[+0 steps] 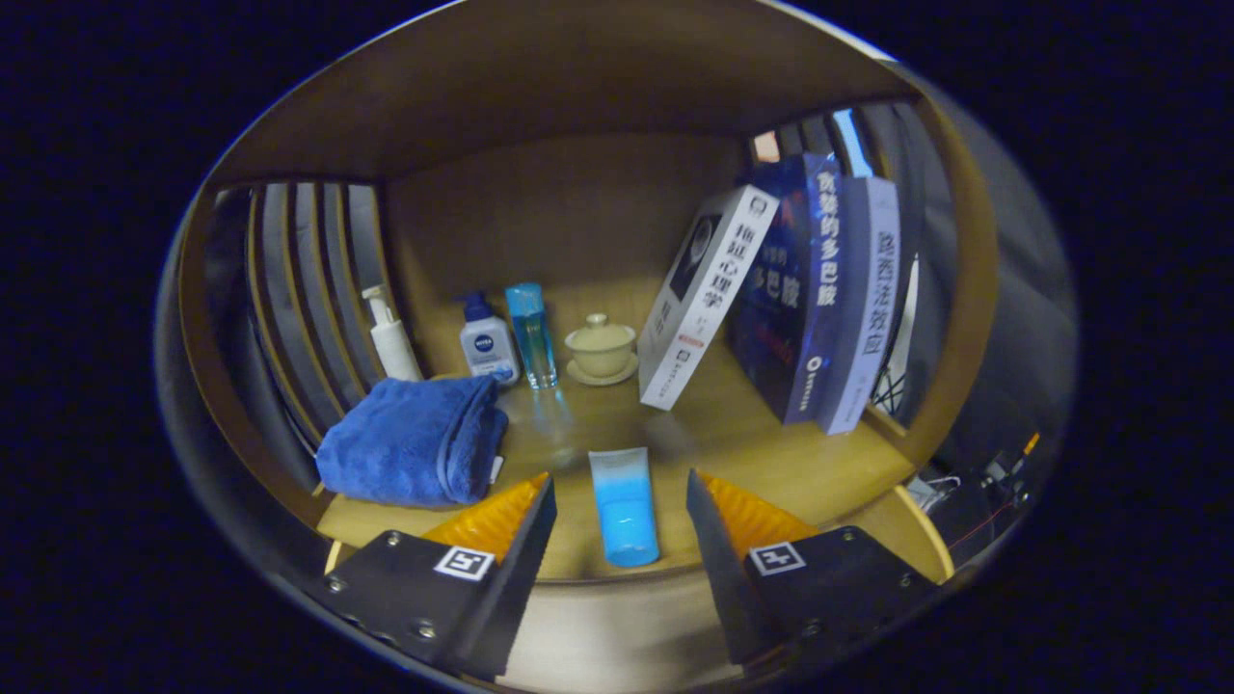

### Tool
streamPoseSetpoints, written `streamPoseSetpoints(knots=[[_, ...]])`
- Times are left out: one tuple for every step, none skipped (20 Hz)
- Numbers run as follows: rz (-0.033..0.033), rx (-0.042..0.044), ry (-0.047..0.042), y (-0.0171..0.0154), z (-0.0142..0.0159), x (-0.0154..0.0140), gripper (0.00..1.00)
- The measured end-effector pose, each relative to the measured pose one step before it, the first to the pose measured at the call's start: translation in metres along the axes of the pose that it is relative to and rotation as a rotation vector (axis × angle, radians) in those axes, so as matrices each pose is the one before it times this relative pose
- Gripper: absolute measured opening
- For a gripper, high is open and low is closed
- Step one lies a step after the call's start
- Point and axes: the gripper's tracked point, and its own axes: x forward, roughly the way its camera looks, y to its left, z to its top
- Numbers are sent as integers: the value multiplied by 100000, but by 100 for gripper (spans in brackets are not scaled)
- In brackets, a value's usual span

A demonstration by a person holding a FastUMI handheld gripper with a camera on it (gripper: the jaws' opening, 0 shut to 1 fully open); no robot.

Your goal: Pull open the drawer, take out the items inside it, and place them on the countertop above the cabinet.

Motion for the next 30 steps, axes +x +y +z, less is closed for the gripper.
streamPoseSetpoints(knots=[[-17,284,-3192,33,176,-1140,86],[-358,602,-2757,-132,204,-1234,90],[-649,536,-2366,-284,137,-1369,92],[-500,324,-1716,-293,8,-1154,93],[-444,-48,-1846,-183,-37,-1264,93],[48,-390,-2348,76,-167,-1306,93],[-7,-51,-2979,-93,193,-1084,93],[214,837,-2601,190,67,-1201,93],[183,1455,-1468,90,-159,-1029,93],[290,1068,-602,55,-421,-1009,93],[145,170,-186,38,-420,-882,93],[-196,-236,-598,-129,-338,-666,93],[221,-205,-1016,70,-291,-723,92],[985,50,-1349,417,-195,-698,93],[823,196,-1411,335,-179,-660,93],[540,417,-1022,167,-396,-617,93],[314,714,-52,164,-634,-666,92],[64,438,1107,90,-847,-615,92],[-278,21,1640,-40,-1083,-501,92],[-101,-163,1626,19,-1017,-446,92],[735,-372,1747,302,-987,-288,92],[1551,-690,1434,450,-943,-280,92],[1524,-1048,1600,475,-1108,-383,92],[898,-838,1429,299,-901,-185,93],[983,15,838,356,-822,-23,93],[1443,774,545,529,-705,-17,93],[1615,726,331,525,-589,-95,93],[921,-74,242,312,-473,16,93],[86,-462,538,29,-537,20,93],[-152,-301,-2194,-99,145,-132,93]])
